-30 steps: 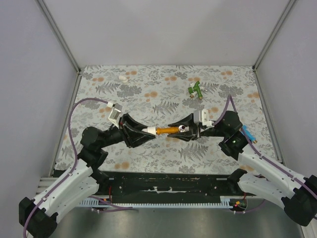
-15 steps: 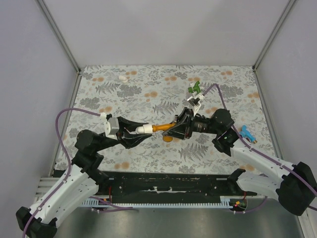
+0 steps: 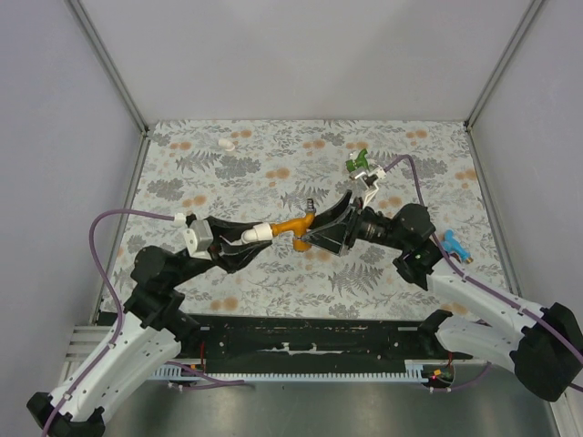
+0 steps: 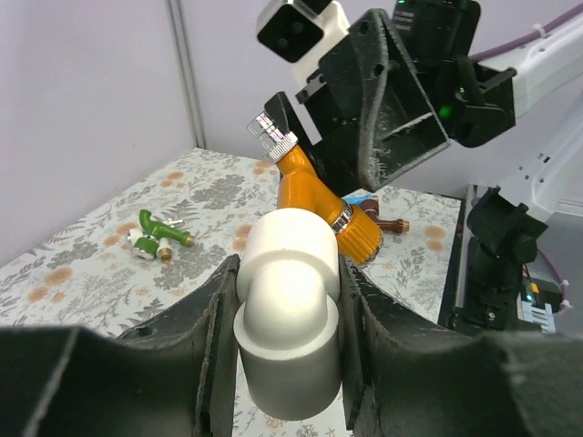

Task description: Install the water faucets

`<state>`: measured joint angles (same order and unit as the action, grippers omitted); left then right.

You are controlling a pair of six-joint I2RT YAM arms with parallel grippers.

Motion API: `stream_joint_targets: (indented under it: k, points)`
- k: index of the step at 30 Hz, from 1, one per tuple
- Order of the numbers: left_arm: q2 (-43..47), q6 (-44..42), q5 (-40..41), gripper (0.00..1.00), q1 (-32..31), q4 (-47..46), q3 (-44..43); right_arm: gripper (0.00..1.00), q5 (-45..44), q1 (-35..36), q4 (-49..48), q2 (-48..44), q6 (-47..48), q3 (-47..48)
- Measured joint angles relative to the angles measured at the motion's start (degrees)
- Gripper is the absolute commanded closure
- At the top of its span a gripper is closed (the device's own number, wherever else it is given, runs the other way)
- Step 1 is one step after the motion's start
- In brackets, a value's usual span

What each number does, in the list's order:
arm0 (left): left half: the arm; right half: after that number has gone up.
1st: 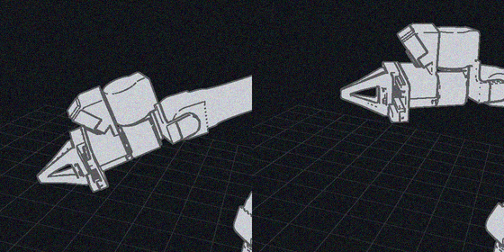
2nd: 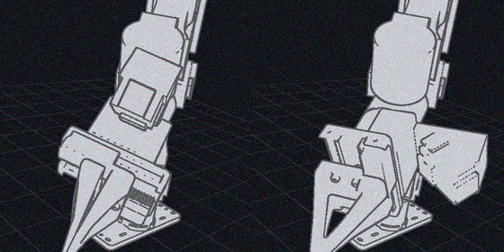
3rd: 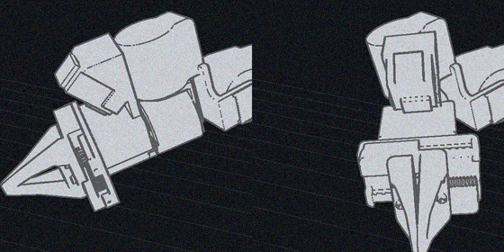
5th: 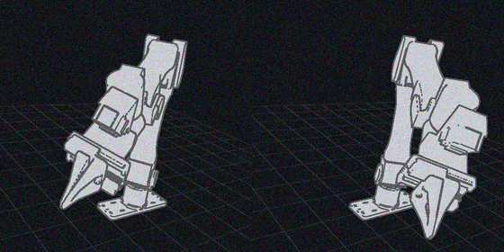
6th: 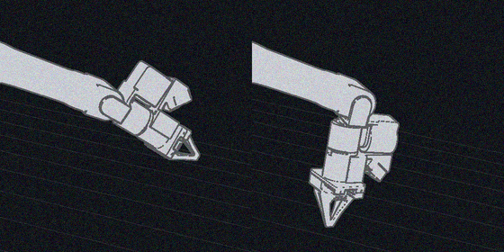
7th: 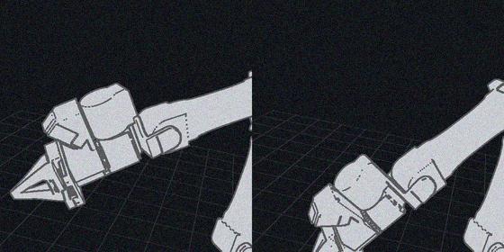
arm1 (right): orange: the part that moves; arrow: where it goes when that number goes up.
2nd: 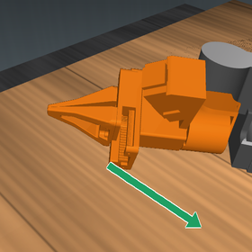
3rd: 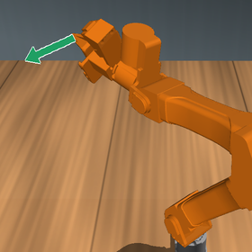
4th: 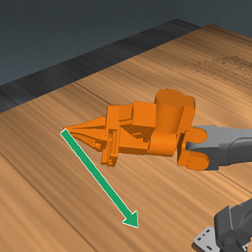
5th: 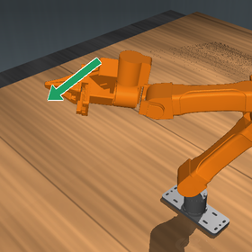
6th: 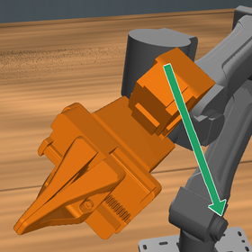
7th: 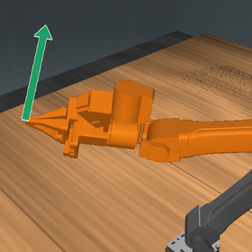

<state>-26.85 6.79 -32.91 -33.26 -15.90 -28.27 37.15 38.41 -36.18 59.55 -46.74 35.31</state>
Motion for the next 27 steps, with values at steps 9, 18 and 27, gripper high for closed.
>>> stream_joint_targets:
  k: [9,18,27]
  points:
    - [0.09,1.07,3.65,0.98,0.0,-0.98,0.46,0.02,0.72,1.38,-5.84,3.65,0.7,-1.07]
    - [0.28,2.23,10.32,0.98,0.0,-2.38,1.99,0.02,3.06,3.13,-11.61,7.04,-1.75,-1.38]
    - [1.27,2.29,16.24,0.98,0.0,6.34,0.94,0.02,4.17,3.1,-13.57,6.51,-3.23,-1.38]
